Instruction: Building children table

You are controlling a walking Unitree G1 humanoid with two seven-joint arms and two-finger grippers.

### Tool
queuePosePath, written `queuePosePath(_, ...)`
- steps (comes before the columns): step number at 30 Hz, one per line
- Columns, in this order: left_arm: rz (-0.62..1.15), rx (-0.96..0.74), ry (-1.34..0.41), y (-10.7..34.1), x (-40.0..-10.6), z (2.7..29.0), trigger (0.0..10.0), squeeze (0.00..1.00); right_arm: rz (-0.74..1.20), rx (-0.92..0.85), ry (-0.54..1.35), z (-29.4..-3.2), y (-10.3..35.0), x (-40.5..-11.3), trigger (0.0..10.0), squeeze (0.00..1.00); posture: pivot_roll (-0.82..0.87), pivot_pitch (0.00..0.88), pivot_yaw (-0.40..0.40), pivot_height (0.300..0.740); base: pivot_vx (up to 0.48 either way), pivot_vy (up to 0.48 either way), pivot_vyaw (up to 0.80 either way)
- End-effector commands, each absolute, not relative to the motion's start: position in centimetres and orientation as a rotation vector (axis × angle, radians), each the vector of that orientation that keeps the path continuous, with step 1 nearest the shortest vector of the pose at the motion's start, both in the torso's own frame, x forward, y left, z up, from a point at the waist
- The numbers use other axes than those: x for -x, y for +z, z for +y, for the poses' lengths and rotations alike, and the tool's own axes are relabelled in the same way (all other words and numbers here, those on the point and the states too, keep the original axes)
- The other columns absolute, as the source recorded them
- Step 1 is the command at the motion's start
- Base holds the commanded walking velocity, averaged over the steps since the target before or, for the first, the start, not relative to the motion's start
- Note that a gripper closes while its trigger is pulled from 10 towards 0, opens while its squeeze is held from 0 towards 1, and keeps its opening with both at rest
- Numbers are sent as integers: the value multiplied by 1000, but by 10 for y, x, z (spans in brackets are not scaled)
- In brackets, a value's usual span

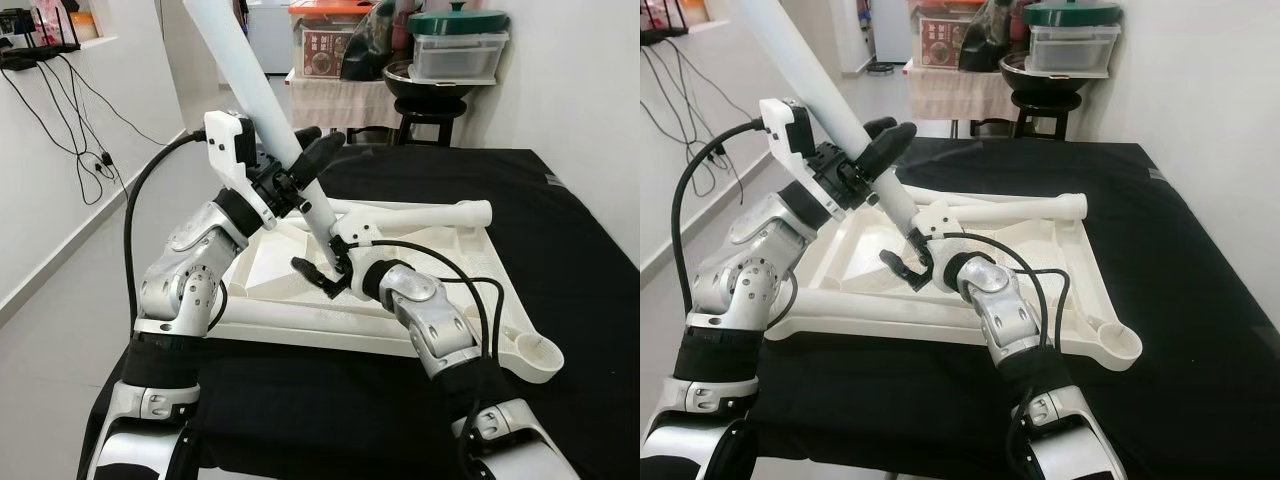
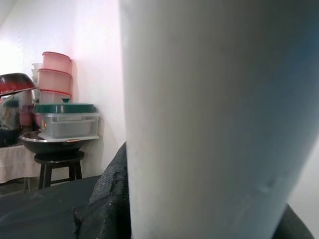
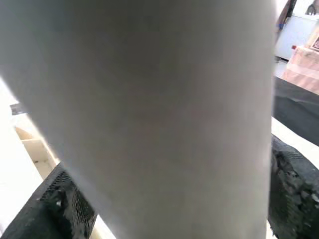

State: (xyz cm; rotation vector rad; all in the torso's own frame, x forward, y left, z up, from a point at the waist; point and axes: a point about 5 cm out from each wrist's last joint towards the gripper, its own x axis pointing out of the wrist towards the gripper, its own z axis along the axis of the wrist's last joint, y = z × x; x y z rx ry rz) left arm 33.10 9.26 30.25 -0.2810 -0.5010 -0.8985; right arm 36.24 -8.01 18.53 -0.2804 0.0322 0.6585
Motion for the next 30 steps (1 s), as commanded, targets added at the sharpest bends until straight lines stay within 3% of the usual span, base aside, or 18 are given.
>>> queuePosePath(1, -536, 347, -1089, 315, -317, 65, 0, 0, 16, 270, 638, -73, 191, -368, 10000, 0, -80, 0, 2, 740, 0, 0, 0)
queuePosePath(8, -528, 397, -1099, 315, -317, 66, 0, 0, -86, 163, 587, -76, 206, -371, 10000, 0, -79, 0, 5, 740, 0, 0, 0)
queuePosePath(9, -526, 405, -1103, 314, -317, 66, 0, 0, -122, 132, 590, -75, 211, -370, 5333, 0, -81, 0, 11, 740, 0, 0, 0)
queuePosePath(15, -524, 412, -1105, 314, -317, 65, 0, 0, -155, 117, 591, -74, 216, -370, 5333, 0, -81, 0, 11, 740, 0, 0, 0)
queuePosePath(16, -523, 415, -1106, 314, -317, 65, 0, 0, -181, 139, 600, -73, 219, -369, 0, 0, -83, 0, 12, 740, 0, 0, 0)
queuePosePath(22, -515, 427, -1115, 312, -316, 65, 0, 0, -230, 301, 615, -67, 217, -367, 0, 0, -82, 0, 12, 740, 0, 0, 0)
queuePosePath(30, -518, 433, -1108, 313, -317, 64, 0, 0, -248, 334, 588, -69, 218, -369, 0, 0, -86, 0, 16, 740, 0, 0, 0)
